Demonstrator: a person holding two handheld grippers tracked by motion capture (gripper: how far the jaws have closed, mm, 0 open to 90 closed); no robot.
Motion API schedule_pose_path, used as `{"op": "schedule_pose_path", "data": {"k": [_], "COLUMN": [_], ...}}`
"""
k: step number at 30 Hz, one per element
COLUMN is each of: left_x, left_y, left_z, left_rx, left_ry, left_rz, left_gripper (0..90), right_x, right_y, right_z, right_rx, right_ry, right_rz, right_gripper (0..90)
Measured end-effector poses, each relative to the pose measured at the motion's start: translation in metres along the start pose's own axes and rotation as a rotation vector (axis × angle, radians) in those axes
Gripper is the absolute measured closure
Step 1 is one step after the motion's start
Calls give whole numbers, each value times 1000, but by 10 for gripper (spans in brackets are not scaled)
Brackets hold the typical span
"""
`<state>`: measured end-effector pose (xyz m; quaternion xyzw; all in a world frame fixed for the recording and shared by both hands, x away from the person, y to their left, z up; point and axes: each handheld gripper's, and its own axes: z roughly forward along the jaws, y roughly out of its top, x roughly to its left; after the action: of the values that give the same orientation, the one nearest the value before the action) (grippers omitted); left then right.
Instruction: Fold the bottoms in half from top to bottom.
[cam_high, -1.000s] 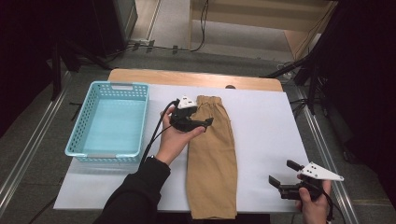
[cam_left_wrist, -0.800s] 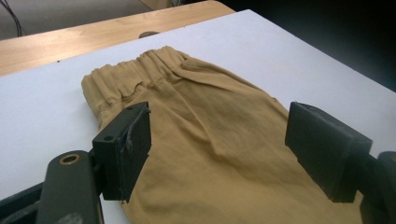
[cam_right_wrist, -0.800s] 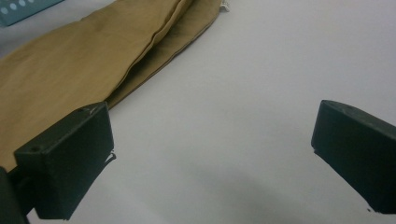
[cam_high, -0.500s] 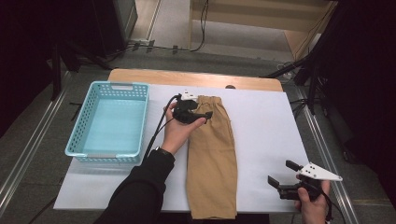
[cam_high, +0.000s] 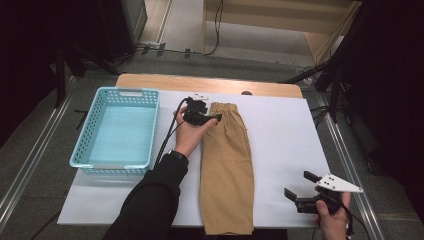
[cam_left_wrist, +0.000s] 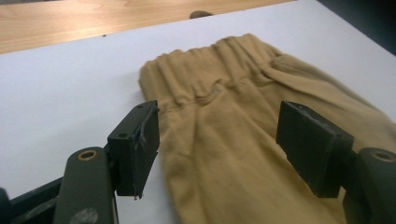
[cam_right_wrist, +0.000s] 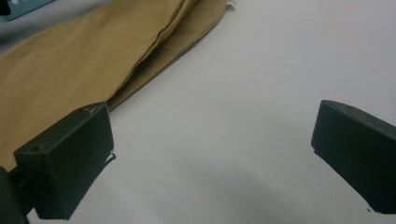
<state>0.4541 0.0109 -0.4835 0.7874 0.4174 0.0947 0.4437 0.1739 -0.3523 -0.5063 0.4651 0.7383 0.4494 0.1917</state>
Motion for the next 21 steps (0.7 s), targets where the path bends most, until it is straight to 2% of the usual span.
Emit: {"op": "schedule_pose_path", "data": {"k": [5,11,18,21], "left_x": [9,17,17,16], "left_y": [0,-6,-11,-13], "left_z": [6,15,22,25], "left_rx": [11,21,37,65], "left_ry": [12,36,12,14], "left_rz": [-22,-24,-10,-9], "left_gripper": [322,361,465,506], "right_x": [1,3,12,18], "right_y": [1,3,15,24], "right_z": [2,4,14,20], "right_rx": [1,7,15,10], "right_ry": [3,8,25,46], "right_rz": [-6,-11,-33,-35], "right_gripper": [0,0,0,0]}}
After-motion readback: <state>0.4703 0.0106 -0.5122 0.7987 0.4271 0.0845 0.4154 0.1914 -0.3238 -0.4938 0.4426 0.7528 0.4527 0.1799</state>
